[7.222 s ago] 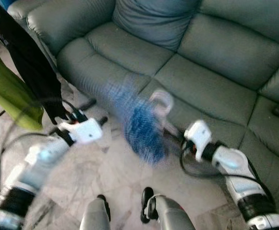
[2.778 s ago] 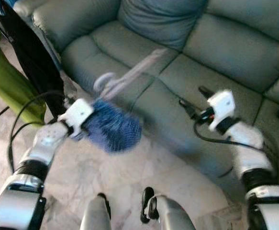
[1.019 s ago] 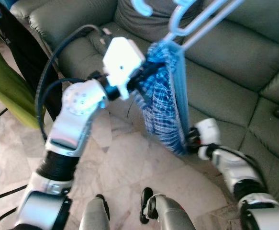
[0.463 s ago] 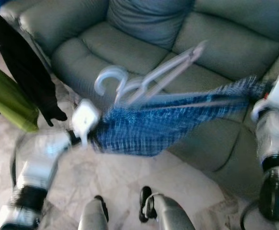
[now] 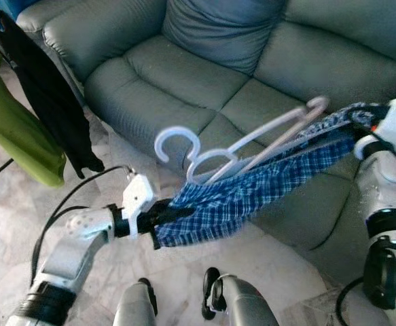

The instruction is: Hang hanger

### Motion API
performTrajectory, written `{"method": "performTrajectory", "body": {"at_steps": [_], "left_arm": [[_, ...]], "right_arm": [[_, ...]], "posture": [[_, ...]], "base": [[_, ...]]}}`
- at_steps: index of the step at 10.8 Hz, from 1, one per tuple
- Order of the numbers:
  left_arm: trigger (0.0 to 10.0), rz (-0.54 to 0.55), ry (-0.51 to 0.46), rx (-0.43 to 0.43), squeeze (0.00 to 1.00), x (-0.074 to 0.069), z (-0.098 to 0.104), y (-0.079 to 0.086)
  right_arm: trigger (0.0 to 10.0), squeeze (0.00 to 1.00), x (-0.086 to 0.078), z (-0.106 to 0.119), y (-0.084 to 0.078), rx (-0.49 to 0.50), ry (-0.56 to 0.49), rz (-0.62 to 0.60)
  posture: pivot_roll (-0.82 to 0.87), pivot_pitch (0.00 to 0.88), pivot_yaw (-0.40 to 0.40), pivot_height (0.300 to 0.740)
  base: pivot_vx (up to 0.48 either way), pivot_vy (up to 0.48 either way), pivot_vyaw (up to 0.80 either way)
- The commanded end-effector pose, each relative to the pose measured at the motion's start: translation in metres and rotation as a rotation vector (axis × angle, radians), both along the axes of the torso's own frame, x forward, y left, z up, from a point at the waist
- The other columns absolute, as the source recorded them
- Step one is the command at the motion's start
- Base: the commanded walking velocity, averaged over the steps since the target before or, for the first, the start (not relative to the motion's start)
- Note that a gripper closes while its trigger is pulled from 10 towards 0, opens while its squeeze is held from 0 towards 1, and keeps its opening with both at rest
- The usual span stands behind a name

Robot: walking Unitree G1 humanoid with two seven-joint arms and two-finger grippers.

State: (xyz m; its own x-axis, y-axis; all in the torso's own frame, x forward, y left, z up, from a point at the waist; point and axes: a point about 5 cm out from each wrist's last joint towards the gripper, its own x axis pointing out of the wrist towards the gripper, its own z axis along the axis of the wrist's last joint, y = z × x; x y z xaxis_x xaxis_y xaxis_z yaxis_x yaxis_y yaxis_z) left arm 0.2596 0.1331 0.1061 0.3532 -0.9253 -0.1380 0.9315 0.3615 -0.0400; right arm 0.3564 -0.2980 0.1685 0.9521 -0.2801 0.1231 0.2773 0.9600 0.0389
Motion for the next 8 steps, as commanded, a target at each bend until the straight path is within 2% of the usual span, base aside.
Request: {"method": "performTrajectory", "body": {"at_steps": [1,3,5,7,8], "left_arm": [[0.0,-0.066,0.040,-0.001,0.00,-0.007,0.004,0.001],[0.0,-0.174,0.055,0.122,0.00,-0.015,-0.008,0.000],[0.0,-0.210,0.070,0.305,0.00,-0.017,-0.032,0.010],[0.0,-0.211,0.068,0.402,0.00,-0.017,-0.039,0.012],[0.0,-0.144,0.019,0.470,0.00,-0.007,-0.045,0.015]], "right_arm": [[0.0,0.00,-0.005,-0.002,-0.011,0.013,0.005,-0.053],[0.0,0.00,-0.002,0.002,-0.008,0.014,-0.011,-0.044],[0.0,0.00,0.000,0.010,0.004,-0.004,-0.089,0.024],[0.0,0.00,0.002,0.016,0.008,-0.014,-0.135,0.047],[0.0,0.00,0.003,0.018,0.011,-0.027,-0.140,0.054]], "posture": [[-0.02,0.205,-0.048,0.740],[-0.03,0.204,-0.043,0.740],[-0.03,0.204,-0.043,0.740],[-0.03,0.209,-0.042,0.740],[-0.03,0.210,-0.040,0.740]], "base": [[0.000,0.000,0.00],[0.000,0.000,0.00],[0.000,0.000,0.00],[0.000,0.000,0.00],[0.000,0.000,0.00]]}}
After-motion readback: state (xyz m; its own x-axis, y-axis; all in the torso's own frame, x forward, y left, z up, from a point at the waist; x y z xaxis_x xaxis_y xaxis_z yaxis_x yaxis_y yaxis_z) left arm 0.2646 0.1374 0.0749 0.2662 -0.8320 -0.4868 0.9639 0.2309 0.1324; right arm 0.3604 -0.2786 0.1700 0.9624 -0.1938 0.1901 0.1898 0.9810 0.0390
